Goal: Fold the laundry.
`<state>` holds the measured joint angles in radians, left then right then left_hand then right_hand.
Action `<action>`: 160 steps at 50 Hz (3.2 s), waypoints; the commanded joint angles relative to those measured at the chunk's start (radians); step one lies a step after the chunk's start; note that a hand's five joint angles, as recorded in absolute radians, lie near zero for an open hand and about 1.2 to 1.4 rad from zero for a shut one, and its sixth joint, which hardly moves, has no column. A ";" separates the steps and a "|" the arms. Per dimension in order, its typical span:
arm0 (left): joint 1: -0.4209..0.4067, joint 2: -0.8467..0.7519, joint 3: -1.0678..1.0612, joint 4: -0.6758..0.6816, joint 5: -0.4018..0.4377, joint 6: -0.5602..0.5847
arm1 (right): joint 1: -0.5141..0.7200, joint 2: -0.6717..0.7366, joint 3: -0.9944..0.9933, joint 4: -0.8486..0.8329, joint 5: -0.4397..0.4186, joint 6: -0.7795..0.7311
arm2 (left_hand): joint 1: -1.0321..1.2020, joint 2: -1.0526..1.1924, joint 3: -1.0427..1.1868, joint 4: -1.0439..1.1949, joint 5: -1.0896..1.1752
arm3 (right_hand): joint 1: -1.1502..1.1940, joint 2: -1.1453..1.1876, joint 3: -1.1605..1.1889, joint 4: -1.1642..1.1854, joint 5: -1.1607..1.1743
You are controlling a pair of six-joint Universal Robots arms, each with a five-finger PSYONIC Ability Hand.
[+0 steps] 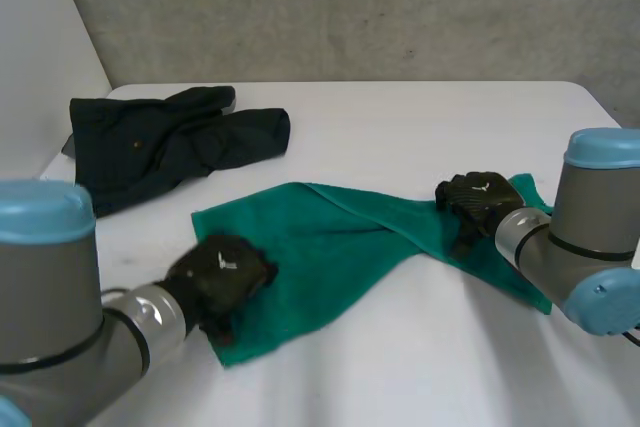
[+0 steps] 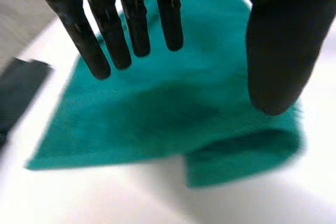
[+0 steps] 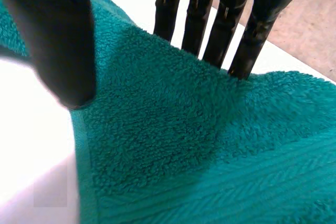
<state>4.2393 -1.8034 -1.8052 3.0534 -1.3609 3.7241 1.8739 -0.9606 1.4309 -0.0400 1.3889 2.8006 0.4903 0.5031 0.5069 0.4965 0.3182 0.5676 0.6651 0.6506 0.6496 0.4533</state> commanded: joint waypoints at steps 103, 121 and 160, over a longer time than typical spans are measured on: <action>-0.082 -0.331 0.797 0.646 -0.266 -0.244 | 0.053 0.031 -0.805 0.145 0.091 -0.118 | 0.906 0.893 0.889 0.900 0.903 | 0.829 0.731 0.746 0.747 0.768; -0.122 0.007 0.255 0.680 -0.285 -0.237 | 0.036 -0.023 -0.808 0.571 -0.139 -0.254 | 0.906 0.893 0.889 0.900 0.903 | 0.829 0.731 0.746 0.747 0.768; -0.084 -0.172 0.181 0.559 -0.290 -0.236 | -0.048 -0.168 -0.107 0.264 0.058 0.328 | 0.906 0.893 0.889 0.900 0.903 | -0.393 -0.491 -0.476 -0.475 -0.453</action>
<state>4.1453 -1.9696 -1.6190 3.6121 -1.6532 3.4893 1.9272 -1.0249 1.0788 0.2413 1.4432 2.9138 1.1656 1.2002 1.1965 1.2026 0.9623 0.2035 0.2223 0.2164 0.2353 0.0707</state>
